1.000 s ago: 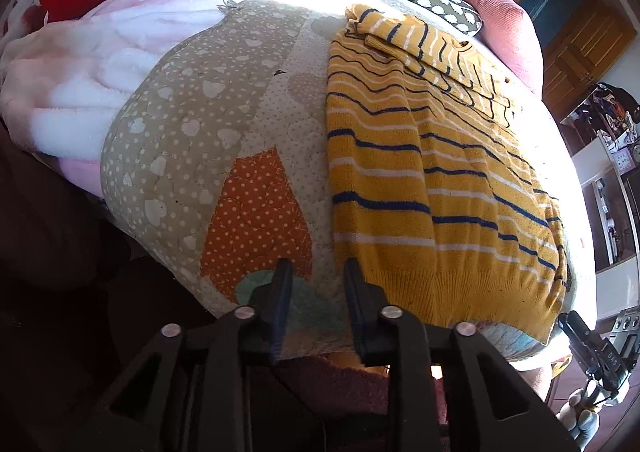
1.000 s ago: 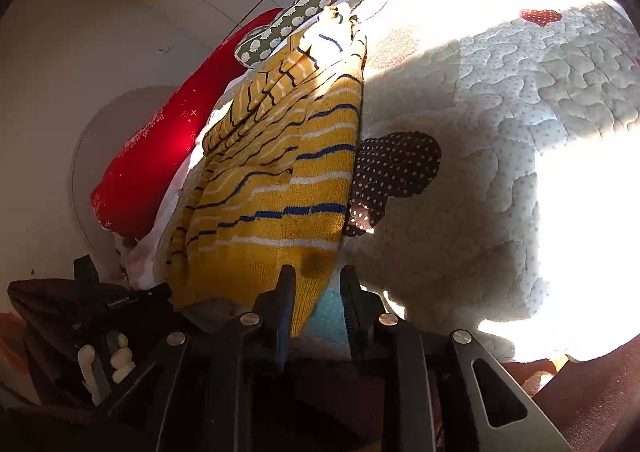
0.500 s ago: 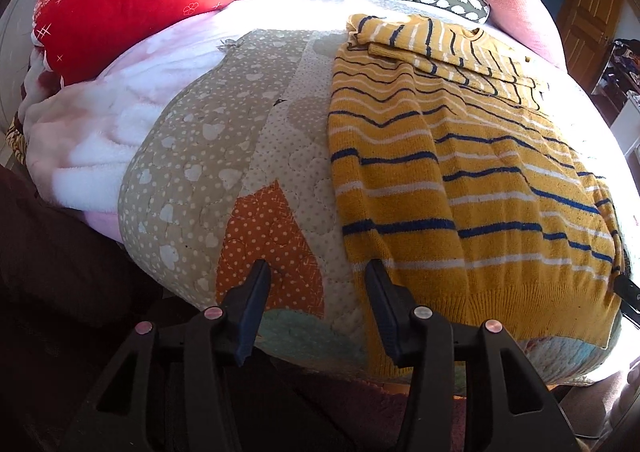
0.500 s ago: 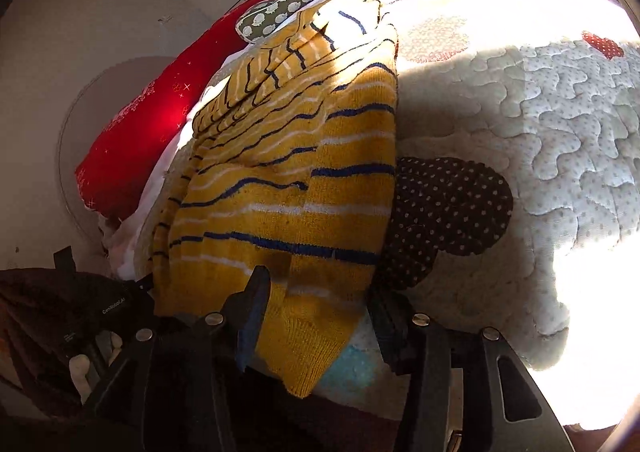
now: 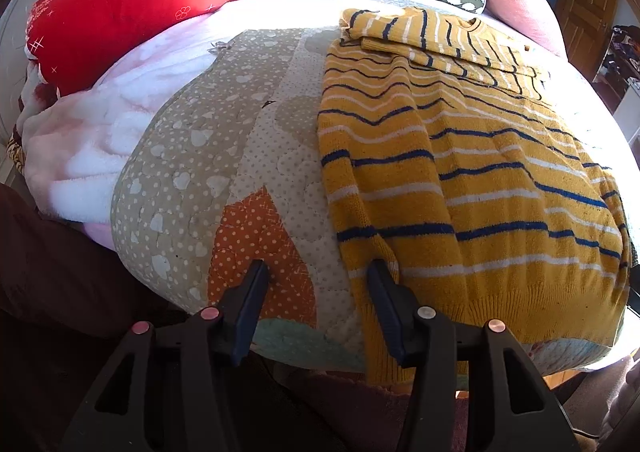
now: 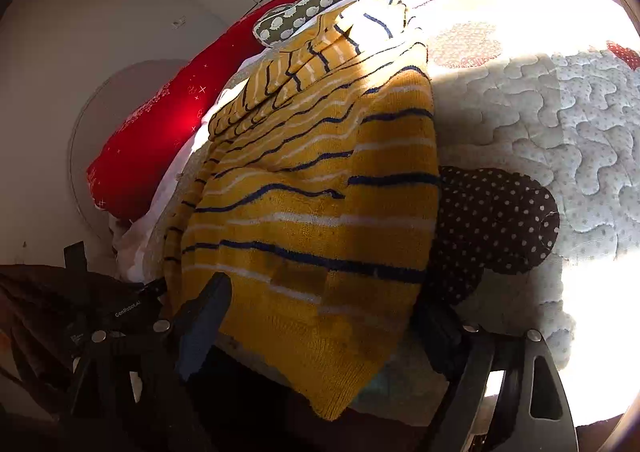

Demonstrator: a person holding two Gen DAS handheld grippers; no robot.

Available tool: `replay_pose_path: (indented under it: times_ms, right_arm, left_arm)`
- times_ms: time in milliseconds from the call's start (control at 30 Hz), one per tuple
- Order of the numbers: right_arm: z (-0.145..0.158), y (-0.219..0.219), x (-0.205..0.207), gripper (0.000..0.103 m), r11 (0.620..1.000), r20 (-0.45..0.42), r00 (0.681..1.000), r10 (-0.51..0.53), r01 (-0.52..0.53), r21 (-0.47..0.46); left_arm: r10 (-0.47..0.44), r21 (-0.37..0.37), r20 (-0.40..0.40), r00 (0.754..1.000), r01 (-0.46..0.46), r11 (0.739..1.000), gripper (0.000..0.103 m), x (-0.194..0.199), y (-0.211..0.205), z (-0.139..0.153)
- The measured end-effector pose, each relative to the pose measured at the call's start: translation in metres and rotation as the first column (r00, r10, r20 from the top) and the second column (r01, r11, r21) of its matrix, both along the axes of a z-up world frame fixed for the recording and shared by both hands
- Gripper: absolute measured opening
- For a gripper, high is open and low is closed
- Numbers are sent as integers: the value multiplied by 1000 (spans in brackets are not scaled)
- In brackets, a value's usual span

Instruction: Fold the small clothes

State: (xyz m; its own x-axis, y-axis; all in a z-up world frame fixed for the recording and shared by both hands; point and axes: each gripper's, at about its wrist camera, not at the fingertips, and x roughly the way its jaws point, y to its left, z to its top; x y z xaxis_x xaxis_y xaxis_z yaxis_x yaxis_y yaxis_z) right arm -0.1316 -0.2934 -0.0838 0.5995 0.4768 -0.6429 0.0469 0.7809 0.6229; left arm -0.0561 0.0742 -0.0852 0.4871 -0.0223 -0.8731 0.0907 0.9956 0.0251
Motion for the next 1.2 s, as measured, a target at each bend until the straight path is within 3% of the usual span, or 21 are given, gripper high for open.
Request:
replay_pose_path:
  times_ms: [100,167,200,233,267,300,367,433,500,567,767,867,1033,1200]
  right_arm:
    - [2,10,6,97,999,-8,1000,13,-13,-49]
    - [5,16,7,95,995,-17,1000,27,-28,-92]
    - [6,19,7,85,994,-16,999,33,-34,-108]
    - [7,22,6,73,991,-16,999,35,-37,-131]
    - [7,24,5,67,988,-17,999,37,-39,-148]
    - [6,24,5,55,988,-20,999,40,-43,-151]
    - [3,18,8,40,991,-35,999,30,-34,-128]
    - [1,8,10,17,998,-42,999,31,-34,-57]
    - [1,1,8,15,1000,-35,999,29,-28,6]
    - [7,2,4,13,999,-18,999,34,-34,7]
    - [27,-10,4,11,993,18,1000,23,-25,111]
    - [42,-18,19,10,984,46,999,28,-36,172]
    - [71,-27,71,10,977,103,994,38,-59,204]
    - [95,-44,157,10,979,139,990,6,-34,203]
  left_arm:
    - [3,-59,-25,1000,-5,998,51,1,4,0]
    - [-12,-139,-52,999,5,990,51,0,7,0]
    - [-28,-185,-66,997,15,983,50,-1,7,-1]
    - [-52,-230,-77,996,33,973,41,-2,6,-1]
    - [-78,-265,-87,993,53,963,17,-1,5,-1]
    - [-101,-297,-106,989,65,952,4,0,3,-3]
    - [-97,-300,-108,989,60,952,5,2,1,-1]
    - [-94,-311,-105,990,57,949,4,2,1,3]
    - [-84,-329,-95,992,48,943,4,1,5,10]
    - [-72,-344,-83,994,39,938,4,1,10,18]
    - [-51,-464,-79,996,8,886,4,19,27,41]
    - [-42,-483,-53,998,12,875,4,39,23,56]
    - [-26,-448,32,999,37,893,4,90,1,87]
    - [-21,-397,66,998,46,917,4,177,-29,107]
